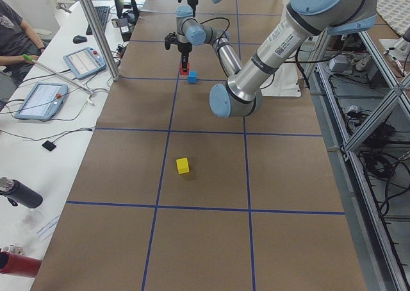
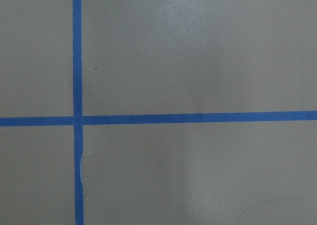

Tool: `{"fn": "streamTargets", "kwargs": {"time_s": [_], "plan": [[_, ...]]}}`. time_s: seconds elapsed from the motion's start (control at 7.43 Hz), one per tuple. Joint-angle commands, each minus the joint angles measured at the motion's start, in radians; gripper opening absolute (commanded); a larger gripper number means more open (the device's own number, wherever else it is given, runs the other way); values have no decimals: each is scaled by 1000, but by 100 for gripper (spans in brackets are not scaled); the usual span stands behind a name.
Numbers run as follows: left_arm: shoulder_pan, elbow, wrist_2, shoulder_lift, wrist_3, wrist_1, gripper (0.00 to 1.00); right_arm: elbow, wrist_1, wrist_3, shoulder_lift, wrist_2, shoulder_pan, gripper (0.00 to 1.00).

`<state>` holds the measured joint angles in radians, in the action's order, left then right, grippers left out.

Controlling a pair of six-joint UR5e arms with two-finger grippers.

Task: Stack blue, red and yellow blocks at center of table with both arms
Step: 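Carry the red cube with the left gripper above the blue cube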

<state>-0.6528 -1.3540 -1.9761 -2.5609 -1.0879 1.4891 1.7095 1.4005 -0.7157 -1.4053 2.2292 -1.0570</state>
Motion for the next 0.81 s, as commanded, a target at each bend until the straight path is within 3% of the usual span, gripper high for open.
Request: {"fn": "streamTargets", "kwargs": {"time_s": [0.0,0.67], "plan": [[33,41,0,-24,0,13,0,-1,0,-2,-6,1,-1,99],[51,96,0,-59,16,14,0,1,-2,-5,-11,3,-1,99]]}}
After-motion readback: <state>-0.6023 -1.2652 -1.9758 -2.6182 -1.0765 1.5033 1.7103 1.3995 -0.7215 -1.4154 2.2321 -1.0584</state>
